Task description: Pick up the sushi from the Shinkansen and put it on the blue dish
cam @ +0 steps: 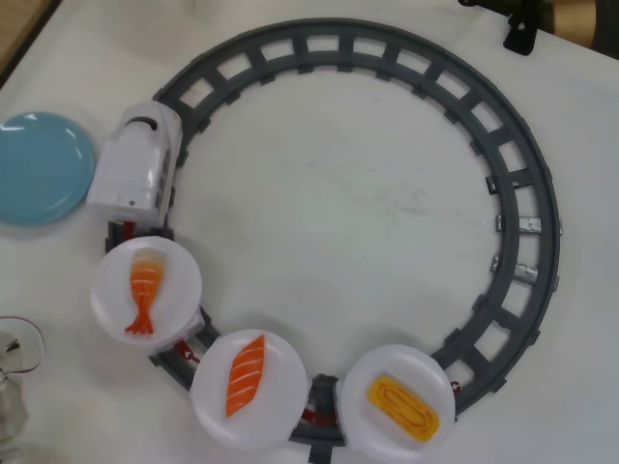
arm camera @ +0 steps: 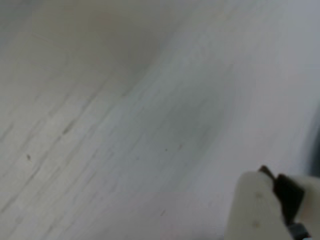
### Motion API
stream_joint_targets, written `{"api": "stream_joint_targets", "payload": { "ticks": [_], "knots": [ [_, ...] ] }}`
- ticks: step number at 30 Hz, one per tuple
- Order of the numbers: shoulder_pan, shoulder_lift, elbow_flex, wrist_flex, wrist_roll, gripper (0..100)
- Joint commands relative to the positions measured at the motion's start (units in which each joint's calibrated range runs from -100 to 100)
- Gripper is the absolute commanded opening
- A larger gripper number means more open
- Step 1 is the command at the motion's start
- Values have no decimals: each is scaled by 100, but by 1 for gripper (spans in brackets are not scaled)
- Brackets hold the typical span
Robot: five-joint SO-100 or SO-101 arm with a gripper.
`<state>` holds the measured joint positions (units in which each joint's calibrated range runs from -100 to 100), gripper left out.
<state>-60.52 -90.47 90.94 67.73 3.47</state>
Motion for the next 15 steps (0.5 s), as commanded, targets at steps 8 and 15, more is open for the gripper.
{"api": "stream_joint_targets", "payload": {
  "ticks": [8,15],
  "knots": [
    [-39,26,-5,-60,-28,3],
    [-39,26,-5,-60,-28,3]
  ]
}}
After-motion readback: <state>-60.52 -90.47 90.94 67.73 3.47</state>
